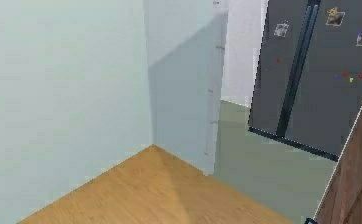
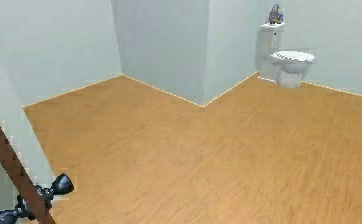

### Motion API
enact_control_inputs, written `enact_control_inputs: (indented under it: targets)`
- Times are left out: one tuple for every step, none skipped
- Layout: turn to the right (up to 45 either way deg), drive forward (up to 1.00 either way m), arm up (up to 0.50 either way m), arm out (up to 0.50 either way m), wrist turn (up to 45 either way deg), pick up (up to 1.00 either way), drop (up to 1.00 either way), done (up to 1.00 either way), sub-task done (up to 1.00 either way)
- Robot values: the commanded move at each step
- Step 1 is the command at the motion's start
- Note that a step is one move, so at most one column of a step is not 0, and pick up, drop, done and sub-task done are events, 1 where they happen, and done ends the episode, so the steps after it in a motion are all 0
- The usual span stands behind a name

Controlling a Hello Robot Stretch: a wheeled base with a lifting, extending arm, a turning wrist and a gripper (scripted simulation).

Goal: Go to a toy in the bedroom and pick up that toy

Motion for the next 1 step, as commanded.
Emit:
enact_control_inputs:
  targets:
    - [0.0, 0.5, 0.0, 0.0, 0.0, 0.0, 0.0, 0.0, 0.0]
